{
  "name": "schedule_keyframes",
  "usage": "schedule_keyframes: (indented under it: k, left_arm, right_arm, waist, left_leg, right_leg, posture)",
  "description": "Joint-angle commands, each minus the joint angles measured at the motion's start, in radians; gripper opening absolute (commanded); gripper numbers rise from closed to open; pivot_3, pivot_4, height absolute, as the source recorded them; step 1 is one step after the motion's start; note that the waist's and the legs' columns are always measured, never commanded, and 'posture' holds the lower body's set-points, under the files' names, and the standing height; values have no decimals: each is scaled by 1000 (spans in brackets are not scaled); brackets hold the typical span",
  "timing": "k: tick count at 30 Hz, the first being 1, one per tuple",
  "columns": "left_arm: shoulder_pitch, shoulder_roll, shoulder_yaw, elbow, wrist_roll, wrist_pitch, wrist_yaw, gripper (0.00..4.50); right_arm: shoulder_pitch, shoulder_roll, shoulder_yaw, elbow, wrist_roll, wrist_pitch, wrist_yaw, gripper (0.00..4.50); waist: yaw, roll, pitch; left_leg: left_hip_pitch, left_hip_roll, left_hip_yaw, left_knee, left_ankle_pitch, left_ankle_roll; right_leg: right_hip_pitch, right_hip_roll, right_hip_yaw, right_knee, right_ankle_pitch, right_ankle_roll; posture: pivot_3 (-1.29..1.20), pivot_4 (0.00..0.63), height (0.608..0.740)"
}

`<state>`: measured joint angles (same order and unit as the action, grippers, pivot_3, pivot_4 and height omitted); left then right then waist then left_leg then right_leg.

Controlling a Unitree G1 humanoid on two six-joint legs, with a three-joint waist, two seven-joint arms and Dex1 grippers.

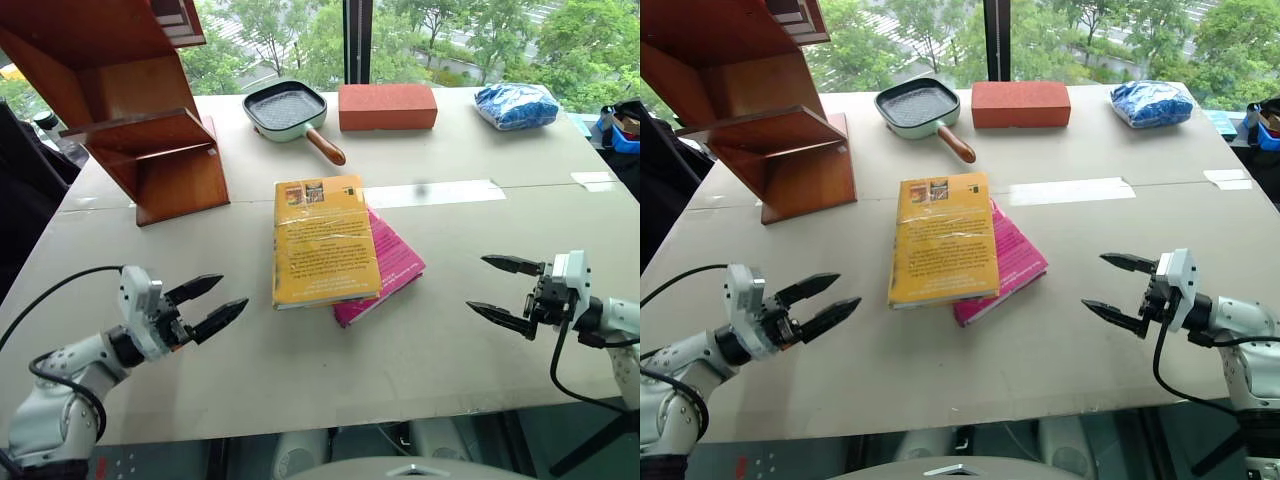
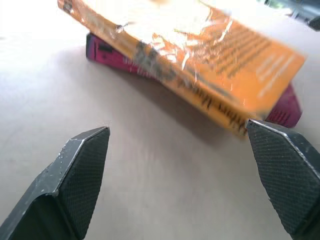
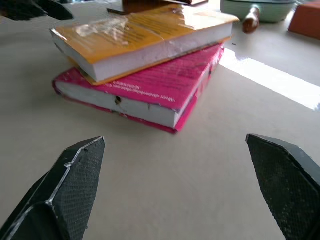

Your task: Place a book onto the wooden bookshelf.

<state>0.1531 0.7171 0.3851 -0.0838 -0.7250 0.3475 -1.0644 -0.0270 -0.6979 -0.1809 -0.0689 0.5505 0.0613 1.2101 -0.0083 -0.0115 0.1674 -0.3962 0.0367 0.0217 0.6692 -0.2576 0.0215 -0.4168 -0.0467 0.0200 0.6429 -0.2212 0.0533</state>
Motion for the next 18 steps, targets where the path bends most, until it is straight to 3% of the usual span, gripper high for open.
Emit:
schedule_keyframes:
  k: [1, 7, 12, 18]
  left_arm:
    - [-102, 26, -17, 76, -99, 161, -51, 4486]
    - [-319, 10, -100, 216, -119, 403, -23, 4486]
    - [-506, -8, -168, 341, -240, 867, 35, 4486]
    - [-640, -62, -228, 452, -189, 966, 51, 4486]
  right_arm:
    - [-16, -42, -38, -138, 96, 93, 1, 4500]
    - [-51, -55, -49, -241, 146, 173, -52, 4500]
    - [-53, -58, -55, -283, 157, 206, -74, 4500]
    - [-48, -69, -65, -300, 154, 221, -81, 4500]
  waist:
    - [-1, -1, 0]
    - [-2, -5, 2]
    - [-3, -9, 5]
    - [-3, -11, 5]
  left_leg:
    - [0, 0, 0, 0, 0, 0]
    - [-1, -2, -1, 0, 0, 0]
    - [-2, -2, -2, 0, 0, 0]
    - [-2, -3, -3, 0, 0, 0]
  right_leg:
    - [0, 0, 0, 0, 0, 0]
    - [0, 2, -1, 0, 0, 0]
    - [0, 2, -1, 0, 3, 3]
    - [0, 2, -1, 0, 4, 1]
  posture:
    - [0, 150, 740]
    - [0, 150, 740]
    - [0, 150, 740]
    - [0, 150, 740]
